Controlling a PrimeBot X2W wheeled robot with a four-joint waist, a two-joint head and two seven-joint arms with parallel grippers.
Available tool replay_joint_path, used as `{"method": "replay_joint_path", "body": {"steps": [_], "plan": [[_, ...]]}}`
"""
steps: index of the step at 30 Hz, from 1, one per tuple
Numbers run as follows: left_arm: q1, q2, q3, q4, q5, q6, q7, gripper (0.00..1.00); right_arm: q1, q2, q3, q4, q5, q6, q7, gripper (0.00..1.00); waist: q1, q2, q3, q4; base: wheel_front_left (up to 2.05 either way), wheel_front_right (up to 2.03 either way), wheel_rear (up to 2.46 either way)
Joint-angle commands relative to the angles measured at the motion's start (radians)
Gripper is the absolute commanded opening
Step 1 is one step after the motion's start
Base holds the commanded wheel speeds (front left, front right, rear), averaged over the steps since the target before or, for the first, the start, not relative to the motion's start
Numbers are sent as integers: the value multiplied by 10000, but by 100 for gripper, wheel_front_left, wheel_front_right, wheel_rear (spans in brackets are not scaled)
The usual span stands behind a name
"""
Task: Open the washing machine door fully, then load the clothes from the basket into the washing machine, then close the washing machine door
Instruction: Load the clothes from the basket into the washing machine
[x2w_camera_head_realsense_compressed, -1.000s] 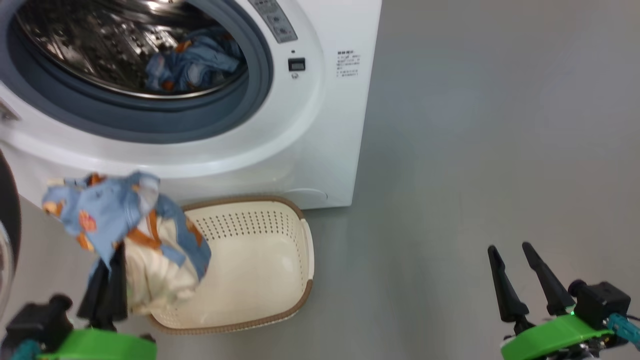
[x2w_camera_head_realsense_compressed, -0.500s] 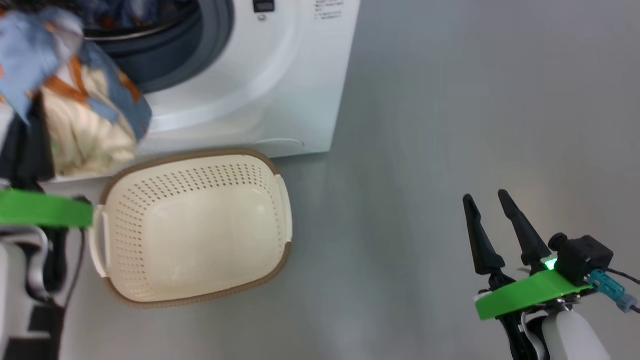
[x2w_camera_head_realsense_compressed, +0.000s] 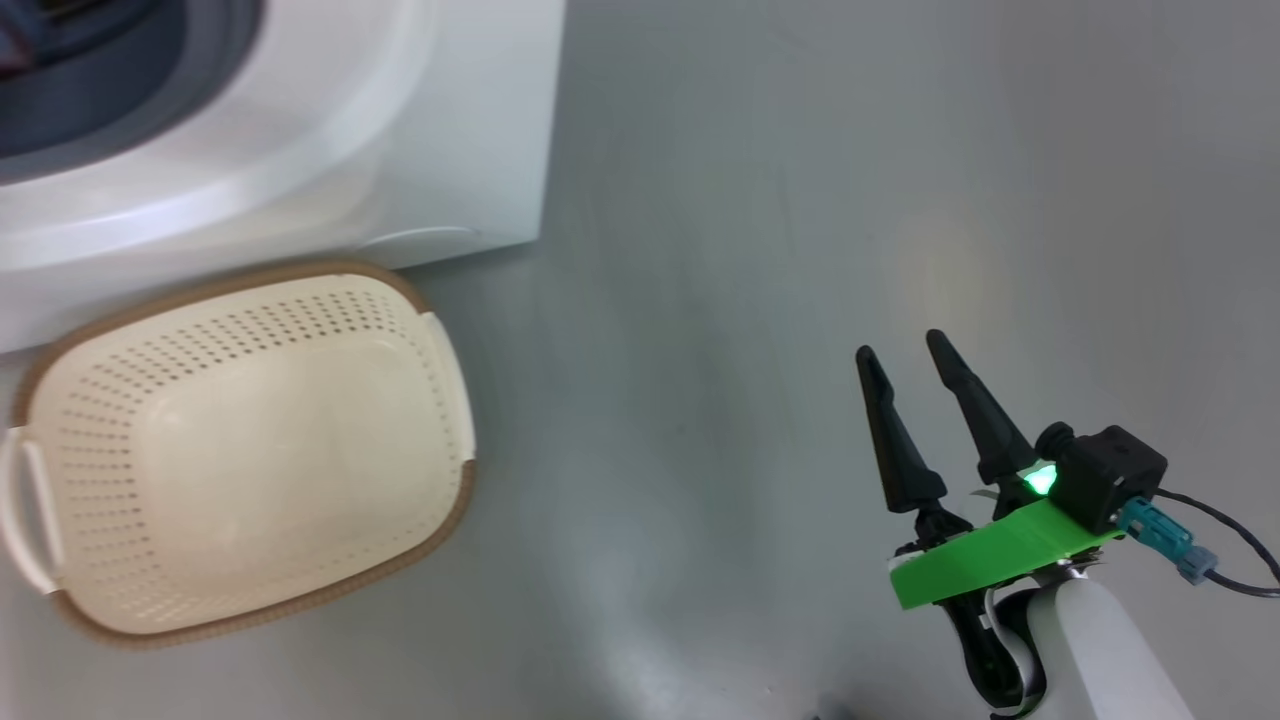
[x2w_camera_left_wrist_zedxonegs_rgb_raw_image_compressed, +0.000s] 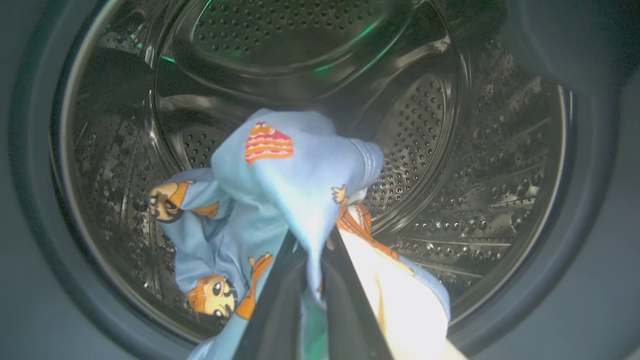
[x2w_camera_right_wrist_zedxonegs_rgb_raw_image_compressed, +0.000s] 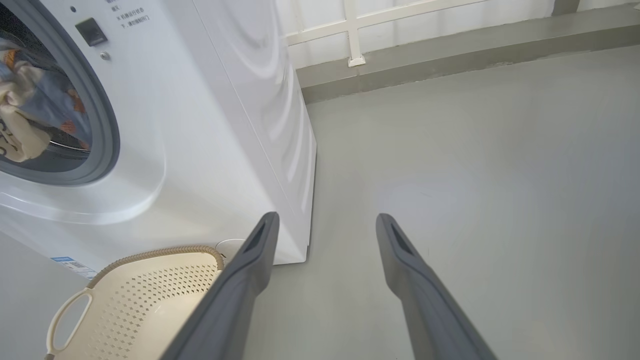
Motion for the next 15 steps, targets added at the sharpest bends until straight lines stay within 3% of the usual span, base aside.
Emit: {"method": "replay_joint_path", "body": {"steps": [1,4,5,6,15], "plan": [[-436,700,383,-119,171,-14,-61,0,-66,64,299,-243,55,16,-48,100,0,0,607,-651,0,0,0],[-895,958,621,102,554,-14,-61,0,-115,83,464,-249,117,16,-48,100,0,0,754,-924,0,0,0],[-970,1026,638,252,726,-14,-61,57,-117,87,505,-256,152,16,-48,100,0,0,782,-1001,0,0,0],[-1042,1080,645,387,900,-14,-61,100,-110,89,532,-272,212,16,-48,100,0,0,810,-1057,0,0,0],[-1186,854,853,849,1294,-13,-61,100,-32,93,496,-292,385,16,-48,100,0,0,796,-1088,0,0,0]]}}
